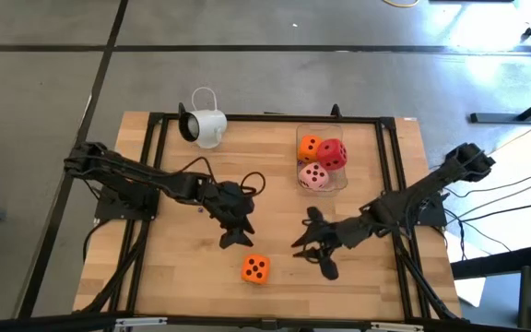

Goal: Pick & Place Dice
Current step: Put the large orange die into the transparent bin

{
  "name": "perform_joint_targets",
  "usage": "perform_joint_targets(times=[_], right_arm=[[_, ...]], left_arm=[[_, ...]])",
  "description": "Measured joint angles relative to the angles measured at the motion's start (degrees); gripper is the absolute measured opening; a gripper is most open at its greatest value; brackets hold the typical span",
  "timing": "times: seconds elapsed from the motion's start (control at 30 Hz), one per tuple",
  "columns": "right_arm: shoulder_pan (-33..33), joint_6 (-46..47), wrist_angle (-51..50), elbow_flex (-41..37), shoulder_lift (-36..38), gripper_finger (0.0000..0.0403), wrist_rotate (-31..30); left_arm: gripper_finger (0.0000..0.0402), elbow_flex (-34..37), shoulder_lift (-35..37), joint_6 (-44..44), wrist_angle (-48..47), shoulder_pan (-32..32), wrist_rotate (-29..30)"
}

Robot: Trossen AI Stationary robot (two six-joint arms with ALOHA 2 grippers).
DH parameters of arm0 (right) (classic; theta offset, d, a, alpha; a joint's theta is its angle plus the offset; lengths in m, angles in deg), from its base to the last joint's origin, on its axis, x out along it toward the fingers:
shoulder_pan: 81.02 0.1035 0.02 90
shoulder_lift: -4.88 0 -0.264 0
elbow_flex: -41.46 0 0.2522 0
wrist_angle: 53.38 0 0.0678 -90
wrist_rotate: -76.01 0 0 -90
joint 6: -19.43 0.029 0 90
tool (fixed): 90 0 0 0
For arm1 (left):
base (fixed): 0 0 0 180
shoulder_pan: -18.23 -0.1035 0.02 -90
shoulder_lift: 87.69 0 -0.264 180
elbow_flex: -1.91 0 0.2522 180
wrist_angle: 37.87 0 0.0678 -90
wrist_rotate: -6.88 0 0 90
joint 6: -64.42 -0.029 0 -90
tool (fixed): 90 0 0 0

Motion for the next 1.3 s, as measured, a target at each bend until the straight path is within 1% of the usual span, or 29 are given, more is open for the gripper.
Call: perform_joint_targets(times=[0.1, 0.27, 0.37, 0.43, 0.5, 0.57, 0.73, 0.87, 0.97, 1.1, 1.17, 1.3], right_arm=[[1.56, 1.30, 3.58, 0.00, -1.96, 0.0121, 0.93], [4.29, 5.56, 5.80, 0.00, -4.18, 0.0121, 0.87], [5.98, 7.34, 6.09, 0.00, -5.28, 0.0121, -0.96], [6.93, 8.69, 6.07, 0.00, -5.71, 0.0121, -3.05], [7.90, 9.33, 6.09, 0.00, -6.01, 0.0121, -5.18], [8.93, 9.84, 5.94, 0.00, -6.55, 0.0121, -7.94], [11.28, 10.30, 5.90, 0.00, -9.82, 0.0121, -15.48], [12.47, 11.33, 6.66, 0.00, -14.16, 0.0121, -19.69], [12.91, 11.92, 8.91, 0.00, -17.89, 0.0121, -20.34], [12.86, 11.80, 15.14, 0.00, -21.82, 0.0121, -20.33], [12.87, 11.20, 18.36, 0.00, -23.19, 0.0121, -20.10], [13.54, 9.34, 22.80, 0.00, -24.43, 0.0118, -20.11]], left_arm=[[0.0237, 0.00, -1.43, 0.56, 0.03, 1.60, -0.86], [0.0238, 0.02, -3.32, 3.42, 0.45, 4.50, -1.94], [0.0237, 0.02, -3.83, 6.40, 0.46, 6.00, -1.13], [0.0237, 0.02, -3.99, 10.18, 0.36, 6.77, 0.92], [0.0237, 0.02, -4.00, 14.86, 0.81, 7.58, 3.42], [0.0237, 0.02, -3.84, 20.04, 1.47, 8.74, 7.18], [0.0237, 0.02, -3.46, 33.66, 1.22, 13.09, 19.93], [0.0237, 0.03, -3.46, 41.53, 1.15, 16.60, 27.11], [0.0237, 0.03, -3.46, 46.02, 1.19, 19.25, 32.51], [0.0237, 0.03, -3.46, 51.59, -0.41, 22.79, 38.68], [0.0237, 0.02, -3.46, 53.86, -1.62, 24.26, 40.73], [0.0237, 0.04, -3.46, 57.36, -4.76, 26.59, 42.34]])
